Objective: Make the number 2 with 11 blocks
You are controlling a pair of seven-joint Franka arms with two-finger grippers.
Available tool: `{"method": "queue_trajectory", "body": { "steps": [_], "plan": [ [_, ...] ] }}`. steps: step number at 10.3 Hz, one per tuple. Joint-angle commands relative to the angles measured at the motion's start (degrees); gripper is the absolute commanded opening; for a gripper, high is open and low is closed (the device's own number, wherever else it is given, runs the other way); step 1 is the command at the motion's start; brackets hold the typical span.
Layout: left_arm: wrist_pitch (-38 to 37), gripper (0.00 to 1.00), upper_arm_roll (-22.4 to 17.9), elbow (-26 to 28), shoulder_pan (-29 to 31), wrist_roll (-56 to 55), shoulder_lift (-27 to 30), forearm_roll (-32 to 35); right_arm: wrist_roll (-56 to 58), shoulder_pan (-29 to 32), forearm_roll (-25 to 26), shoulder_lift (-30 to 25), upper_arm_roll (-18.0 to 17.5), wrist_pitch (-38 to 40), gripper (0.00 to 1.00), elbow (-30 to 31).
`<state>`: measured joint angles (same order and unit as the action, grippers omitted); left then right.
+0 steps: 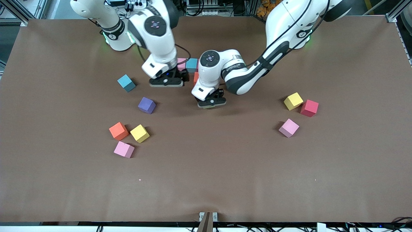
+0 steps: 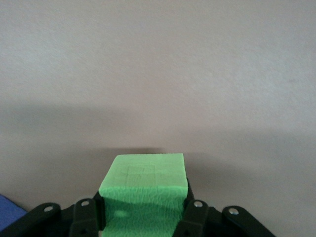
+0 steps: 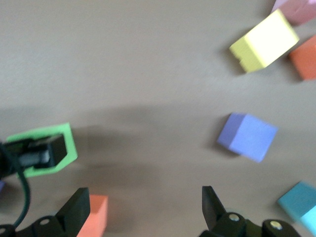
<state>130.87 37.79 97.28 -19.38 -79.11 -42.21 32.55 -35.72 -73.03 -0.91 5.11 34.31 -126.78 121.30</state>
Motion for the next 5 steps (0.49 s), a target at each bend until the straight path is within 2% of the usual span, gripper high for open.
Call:
{"method": "queue_trajectory", "body": {
  "steps": [1,3,5],
  "plan": [
    [-1.6,0.42,-0.9,-2.4,-2.8,0.0,-1.6,-1.2,10.1,1.1,1.4,-2.0,4.8,0.0,1.0,1.2],
    [-1.6,0.42,-0.9,-2.5,-3.8,0.2,-2.1,-1.1,17.9,4.4,1.4,-1.2,7.4,-1.6,1.0,1.0],
    [-1.6,0.42,-0.9,-2.2,-4.6,0.3,-2.4,-0.9,23.0,9.5,1.3,1.2,7.4,-5.0,1.0,1.0]
  ]
}}
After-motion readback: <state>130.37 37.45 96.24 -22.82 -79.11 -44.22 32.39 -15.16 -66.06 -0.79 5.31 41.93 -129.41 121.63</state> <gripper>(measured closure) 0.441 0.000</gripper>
